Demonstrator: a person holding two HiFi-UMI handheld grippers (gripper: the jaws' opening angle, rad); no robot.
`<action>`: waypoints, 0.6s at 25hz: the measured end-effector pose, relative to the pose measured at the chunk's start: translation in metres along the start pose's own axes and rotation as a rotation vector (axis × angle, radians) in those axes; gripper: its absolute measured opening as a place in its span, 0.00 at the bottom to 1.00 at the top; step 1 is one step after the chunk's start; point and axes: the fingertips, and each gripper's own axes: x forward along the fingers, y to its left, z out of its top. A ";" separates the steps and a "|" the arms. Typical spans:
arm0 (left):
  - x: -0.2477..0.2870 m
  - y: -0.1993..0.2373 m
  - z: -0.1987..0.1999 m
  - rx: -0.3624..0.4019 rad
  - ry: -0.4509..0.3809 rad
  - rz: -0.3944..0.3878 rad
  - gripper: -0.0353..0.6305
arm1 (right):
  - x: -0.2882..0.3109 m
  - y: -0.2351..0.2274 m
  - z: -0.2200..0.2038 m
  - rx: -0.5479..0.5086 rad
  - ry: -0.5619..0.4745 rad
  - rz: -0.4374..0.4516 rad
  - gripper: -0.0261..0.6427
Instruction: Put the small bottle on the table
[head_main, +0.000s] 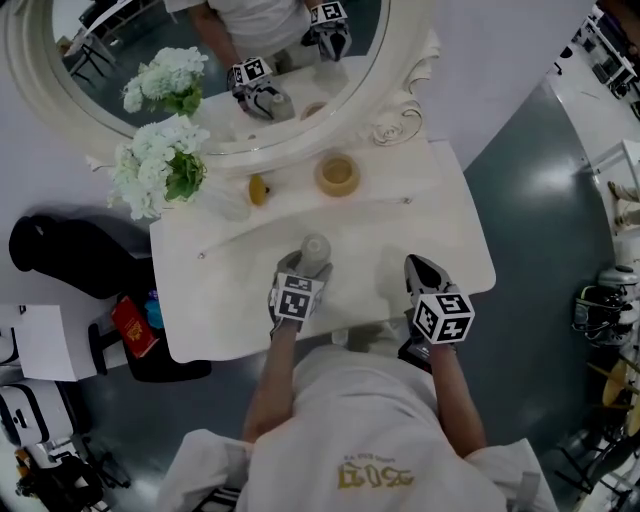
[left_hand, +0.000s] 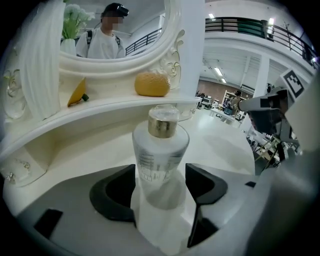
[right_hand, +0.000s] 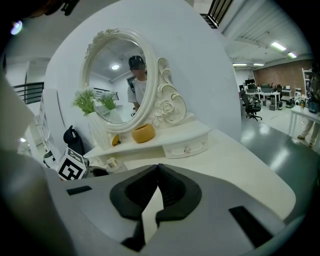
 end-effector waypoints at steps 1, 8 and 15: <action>-0.003 0.000 -0.002 -0.006 -0.005 0.003 0.55 | -0.002 0.002 0.000 -0.001 -0.004 0.003 0.06; -0.036 0.005 -0.001 -0.051 -0.090 0.036 0.51 | -0.014 0.020 -0.002 -0.019 -0.031 0.028 0.06; -0.090 0.008 0.031 -0.063 -0.258 0.091 0.31 | -0.026 0.045 0.006 -0.068 -0.078 0.046 0.06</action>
